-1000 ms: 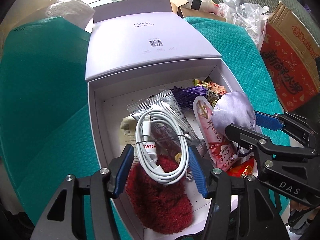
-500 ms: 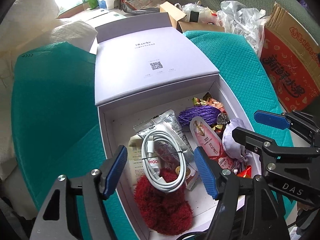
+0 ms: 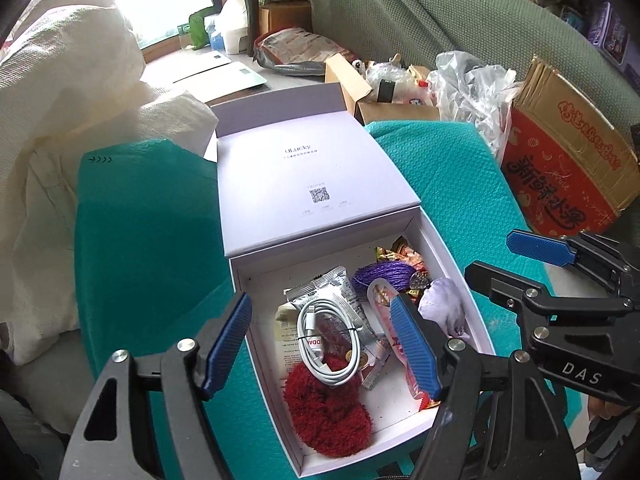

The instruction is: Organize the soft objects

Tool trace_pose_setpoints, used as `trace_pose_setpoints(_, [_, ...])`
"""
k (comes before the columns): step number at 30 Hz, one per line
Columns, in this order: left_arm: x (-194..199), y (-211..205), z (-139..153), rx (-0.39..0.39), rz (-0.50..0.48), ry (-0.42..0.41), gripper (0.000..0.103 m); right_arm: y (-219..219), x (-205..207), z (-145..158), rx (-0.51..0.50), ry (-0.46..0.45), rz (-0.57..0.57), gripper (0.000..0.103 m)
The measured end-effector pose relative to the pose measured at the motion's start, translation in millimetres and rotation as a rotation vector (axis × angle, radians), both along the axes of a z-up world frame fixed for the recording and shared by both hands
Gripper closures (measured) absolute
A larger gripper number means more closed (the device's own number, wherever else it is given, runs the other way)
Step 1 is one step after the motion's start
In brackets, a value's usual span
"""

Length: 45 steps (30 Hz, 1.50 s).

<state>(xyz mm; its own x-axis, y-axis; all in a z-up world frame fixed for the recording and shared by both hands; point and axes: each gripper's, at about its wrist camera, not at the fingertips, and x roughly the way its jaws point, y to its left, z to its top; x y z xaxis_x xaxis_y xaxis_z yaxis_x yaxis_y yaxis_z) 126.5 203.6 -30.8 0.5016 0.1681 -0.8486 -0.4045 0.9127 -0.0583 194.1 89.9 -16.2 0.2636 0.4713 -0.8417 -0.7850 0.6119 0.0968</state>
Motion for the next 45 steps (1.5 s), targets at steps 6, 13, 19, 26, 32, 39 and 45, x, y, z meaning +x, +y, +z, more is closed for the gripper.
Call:
trace_pose_setpoints(6, [-11.7, -3.4, 31.6, 0.037, -0.001, -0.062, 0.031, -6.7, -7.7, 30.8, 0.035, -0.042, 0.003, 0.046])
trace_pose_setpoints(13, [-29.6, -4.0, 64.9, 0.058, 0.042, -0.113, 0.031, -18.3, -20.4, 64.7, 0.075, -0.087, -0.003, 0.043])
trace_pose_setpoints(19, [-49.1, -10.0, 89.3, 0.093, 0.065, -0.147, 0.031, -31.8, -35.3, 94.3, 0.118, -0.134, -0.004, 0.038])
trace_pose_setpoints(26, [-74.4, -16.5, 111.5, 0.116, 0.077, -0.189, 0.031, -51.6, -56.6, 123.4, 0.143, -0.204, -0.017, 0.032])
trace_pose_setpoints(32, [-96.3, -28.6, 125.0, 0.166, 0.082, -0.211, 0.031, -71.7, -73.3, 133.8, 0.160, -0.213, -0.042, 0.029])
trace_pose_setpoints(39, [-110.9, -48.1, 126.5, 0.175, 0.071, -0.196, 0.031, -87.4, -93.9, 127.8, 0.141, -0.188, -0.070, 0.029])
trace_pose_setpoints(45, [-123.7, -58.2, 114.8, 0.126, 0.057, -0.176, 0.031, -97.1, -106.7, 116.0, 0.113, -0.175, -0.097, 0.029])
